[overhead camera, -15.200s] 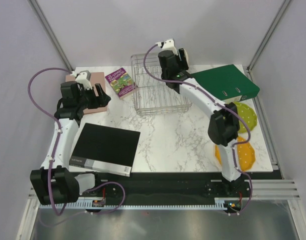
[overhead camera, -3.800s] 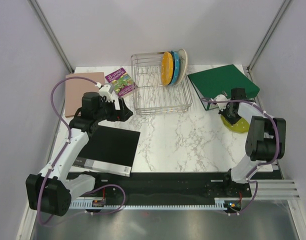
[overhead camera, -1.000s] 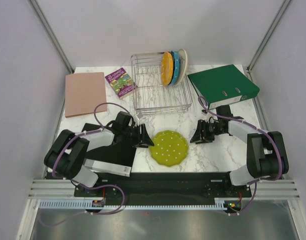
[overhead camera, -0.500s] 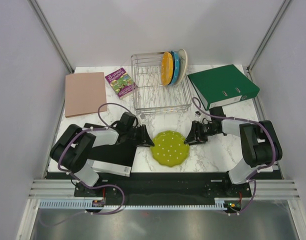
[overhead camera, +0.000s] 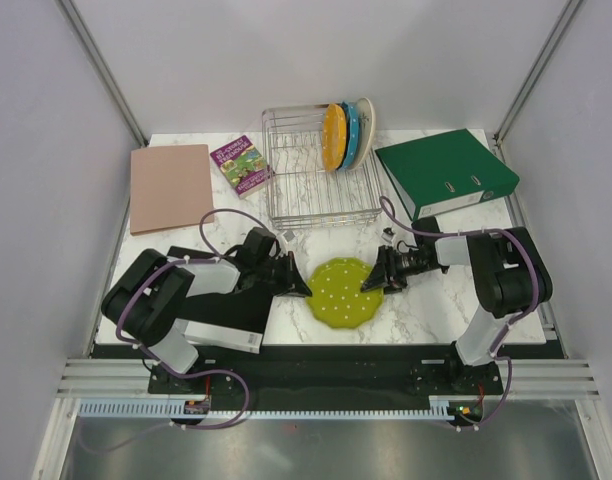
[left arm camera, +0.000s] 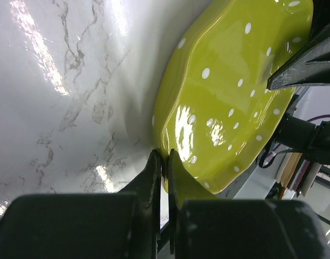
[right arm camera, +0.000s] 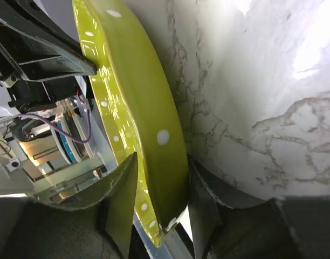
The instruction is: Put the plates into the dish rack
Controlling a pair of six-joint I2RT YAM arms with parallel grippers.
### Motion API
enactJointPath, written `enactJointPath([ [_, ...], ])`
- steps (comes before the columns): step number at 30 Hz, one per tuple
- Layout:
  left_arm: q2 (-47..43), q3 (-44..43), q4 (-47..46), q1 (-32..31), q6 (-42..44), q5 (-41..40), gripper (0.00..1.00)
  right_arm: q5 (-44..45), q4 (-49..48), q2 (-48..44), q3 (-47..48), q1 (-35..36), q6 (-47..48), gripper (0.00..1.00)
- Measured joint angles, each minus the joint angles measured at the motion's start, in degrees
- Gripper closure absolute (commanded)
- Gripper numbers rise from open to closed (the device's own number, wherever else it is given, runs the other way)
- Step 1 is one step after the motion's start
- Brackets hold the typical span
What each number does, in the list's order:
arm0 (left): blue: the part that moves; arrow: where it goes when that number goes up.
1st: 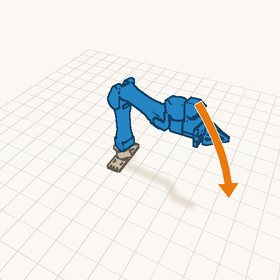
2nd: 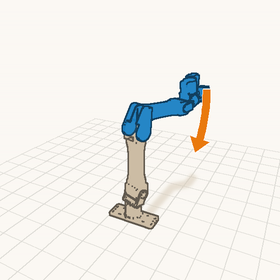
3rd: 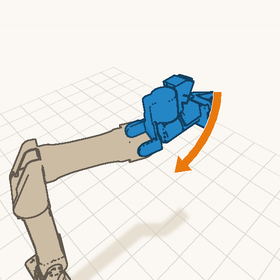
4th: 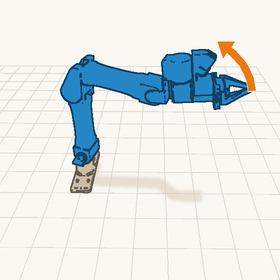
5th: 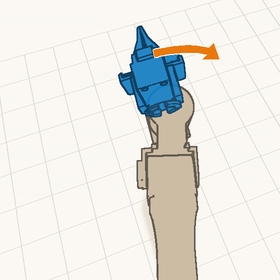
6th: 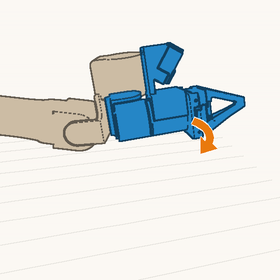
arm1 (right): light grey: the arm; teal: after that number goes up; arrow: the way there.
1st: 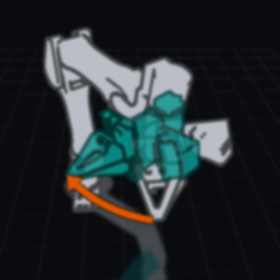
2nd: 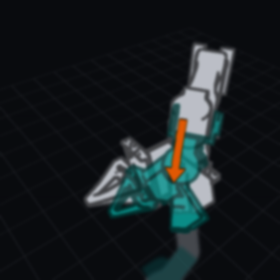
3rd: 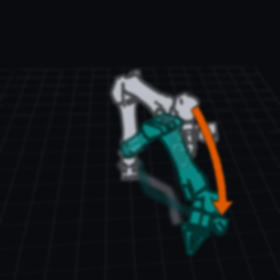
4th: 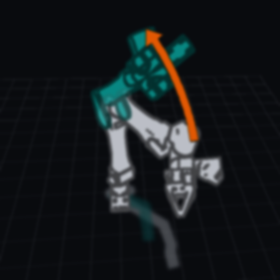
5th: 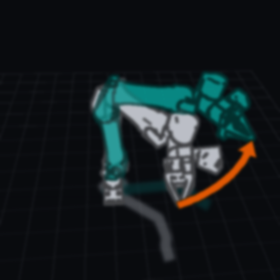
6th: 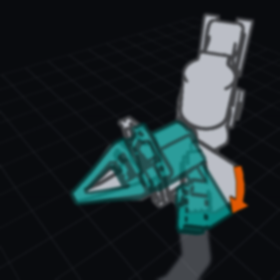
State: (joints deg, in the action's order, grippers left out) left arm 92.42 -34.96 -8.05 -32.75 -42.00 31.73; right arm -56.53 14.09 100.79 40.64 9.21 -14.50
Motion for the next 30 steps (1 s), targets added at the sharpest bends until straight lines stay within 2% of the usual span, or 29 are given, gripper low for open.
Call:
enactJointPath([
  [1,0.0,0.0,-0.02,0.0,0.0,0.0,0.98,-0.17,-0.07,0.26,0.02,0.2,-0.17,0.59],
  [2,0.0,0.0,-0.04,-0.02,-0.02,-0.04,0.98,-0.11,-0.09,0.42,0.02,0.39,-0.24,0.72],
  [4,0.0,0.0,-0.02,0.0,-0.02,-0.04,0.93,0.63,-0.11,0.44,0.02,0.72,0.04,0.85],
  [5,0.0,0.0,0.11,0.04,-0.07,-0.13,0.89,0.22,-0.02,0.44,0.02,0.59,0.28,0.99],
  [6,-0.02,0.0,0.0,0.17,-0.15,-0.09,0.8,0.22,-0.2,0.42,0.02,0.59,0.81,1.0],
  [7,-0.02,0.0,-0.04,0.22,-0.17,-0.11,0.47,0.35,-0.33,0.42,0.0,0.68,0.87,1.0],
  [8,-0.02,0.0,0.28,0.24,-0.2,-0.48,0.38,-0.09,-0.59,0.39,0.0,0.66,0.76,1.0],
  [10,-0.15,-0.39,0.85,0.22,-0.52,0.31,0.27,-0.17,-0.63,-0.07,0.02,0.74,0.72,1.0],
  [12,-1.62,-2.21,3.06,-0.02,0.52,-0.13,0.23,0.33,1.7,-1.05,0.98,0.92,1.92,1.0],
  [16,-8.83,-5.6,12.07,0.9,7.13,-2.12,0.2,5.01,12.7,-5.6,7.06,1.33,9.25,1.0],
  [20,-23.28,-9.25,21.42,2.51,15.5,-4.52,0.11,8.07,26.27,-10.14,16.79,1.33,18.23,1.0],
  [21,-27.1,-10.36,22.93,2.71,17.55,-5.38,0.09,8.46,29.44,-10.91,19.78,1.53,20.22,1.0],
  [25,-37.35,-14.38,25.29,3.32,25.03,-12.11,0.08,10.51,40.11,-11.56,36.0,3.63,25.11,1.0],
  [30,-38.6,-17.05,25.42,9.38,30.6,-20.65,0.09,15.45,40.85,-9.2,57.18,7.69,22.14,1.0],
])
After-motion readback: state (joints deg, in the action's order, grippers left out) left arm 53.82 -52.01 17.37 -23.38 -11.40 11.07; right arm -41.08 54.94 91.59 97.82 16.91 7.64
